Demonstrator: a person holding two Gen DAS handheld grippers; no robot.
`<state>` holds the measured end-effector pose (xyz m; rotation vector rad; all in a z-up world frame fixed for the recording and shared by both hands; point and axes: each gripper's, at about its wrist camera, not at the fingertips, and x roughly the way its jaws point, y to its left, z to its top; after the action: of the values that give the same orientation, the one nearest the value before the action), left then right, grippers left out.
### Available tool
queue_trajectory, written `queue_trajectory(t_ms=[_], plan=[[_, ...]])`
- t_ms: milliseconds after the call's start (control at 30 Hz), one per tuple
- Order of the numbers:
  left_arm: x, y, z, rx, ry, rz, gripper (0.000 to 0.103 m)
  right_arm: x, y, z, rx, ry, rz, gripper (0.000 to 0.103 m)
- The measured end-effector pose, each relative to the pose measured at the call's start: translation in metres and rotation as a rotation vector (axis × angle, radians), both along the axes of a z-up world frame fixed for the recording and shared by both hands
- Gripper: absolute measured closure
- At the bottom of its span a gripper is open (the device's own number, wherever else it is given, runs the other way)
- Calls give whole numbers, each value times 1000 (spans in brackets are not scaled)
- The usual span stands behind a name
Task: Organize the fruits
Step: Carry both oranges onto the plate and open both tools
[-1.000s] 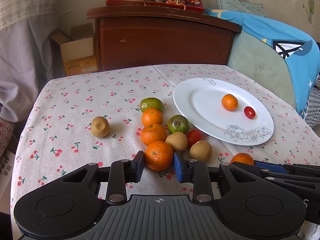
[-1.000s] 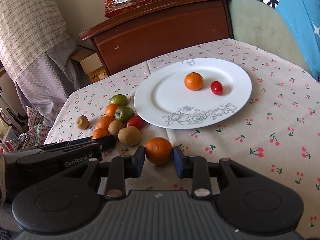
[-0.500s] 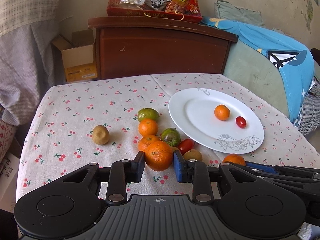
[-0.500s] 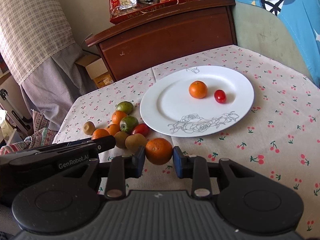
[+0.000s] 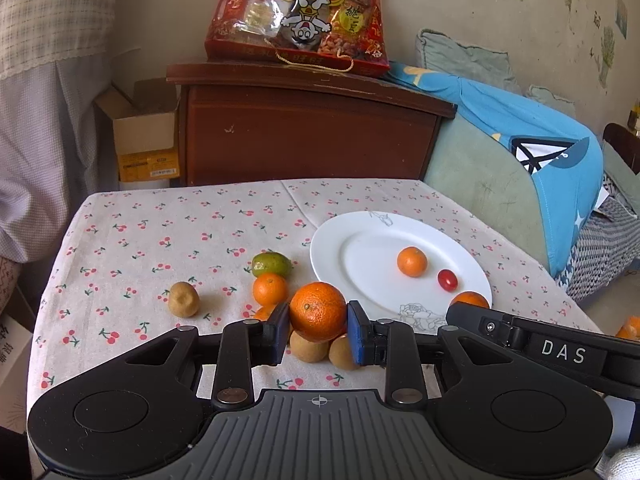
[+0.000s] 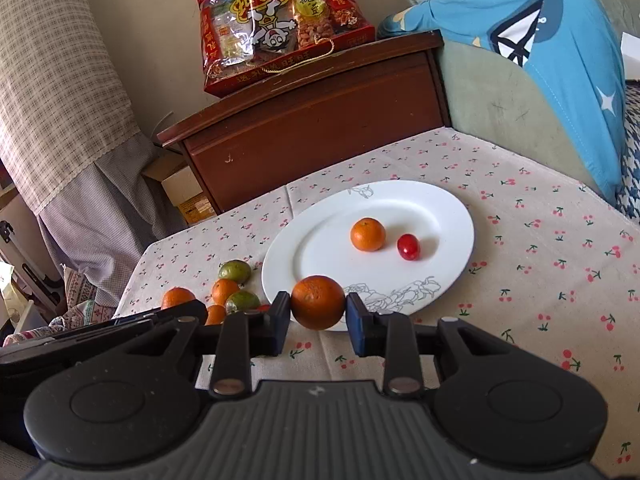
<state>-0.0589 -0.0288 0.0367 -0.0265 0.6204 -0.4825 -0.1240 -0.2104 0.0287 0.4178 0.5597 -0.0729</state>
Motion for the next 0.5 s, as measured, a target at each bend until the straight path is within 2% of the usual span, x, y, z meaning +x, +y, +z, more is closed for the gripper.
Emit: queue_trajectory(t_ms=[167, 500], plan=[[7, -12, 2, -38, 9, -21, 75, 2, -13, 0, 24, -8, -40, 73], [26, -43, -14, -16, 43, -67, 75, 12, -28, -12, 55, 18, -90, 73]])
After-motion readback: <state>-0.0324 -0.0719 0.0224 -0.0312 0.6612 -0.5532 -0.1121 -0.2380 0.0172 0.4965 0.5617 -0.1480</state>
